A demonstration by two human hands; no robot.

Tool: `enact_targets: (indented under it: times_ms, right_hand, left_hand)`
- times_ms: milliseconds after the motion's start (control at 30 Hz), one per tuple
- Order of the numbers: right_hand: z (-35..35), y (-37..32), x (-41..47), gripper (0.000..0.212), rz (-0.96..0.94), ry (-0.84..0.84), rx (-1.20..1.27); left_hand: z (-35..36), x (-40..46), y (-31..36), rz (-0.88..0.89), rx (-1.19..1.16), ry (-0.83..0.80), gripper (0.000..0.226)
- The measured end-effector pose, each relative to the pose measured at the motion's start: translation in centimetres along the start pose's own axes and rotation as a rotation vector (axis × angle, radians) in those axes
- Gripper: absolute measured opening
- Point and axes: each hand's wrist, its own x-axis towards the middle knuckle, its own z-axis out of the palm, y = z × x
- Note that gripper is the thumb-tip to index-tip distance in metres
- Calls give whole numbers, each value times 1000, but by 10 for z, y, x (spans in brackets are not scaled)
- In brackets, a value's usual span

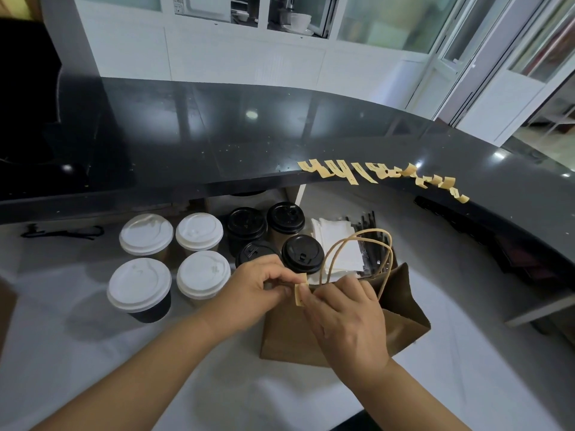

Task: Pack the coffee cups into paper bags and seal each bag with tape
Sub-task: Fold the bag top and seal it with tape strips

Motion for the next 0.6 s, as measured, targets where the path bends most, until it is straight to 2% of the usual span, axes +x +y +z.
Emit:
enact_targets:
  times_ms: [67, 233, 367, 467, 600]
  right_hand:
    - [0, 2, -1, 16, -31, 2, -20]
    - [0, 8, 0, 20, -133, 12, -71]
    - [1, 13, 0, 21, -208, 20, -103]
    - [3, 17, -3, 27, -258, -1, -144]
    - [5, 19, -10, 31, -286, -4, -144]
  left_hand:
    - [-2, 3, 1, -20, 0, -35, 28]
    - [-11, 9, 1, -18, 60, -208, 34]
    - [-15, 14, 2, -34, 133, -315, 24]
    - [-16, 15, 3, -37, 182, -362, 18]
    - [-18, 13, 4, -66, 171, -382, 24]
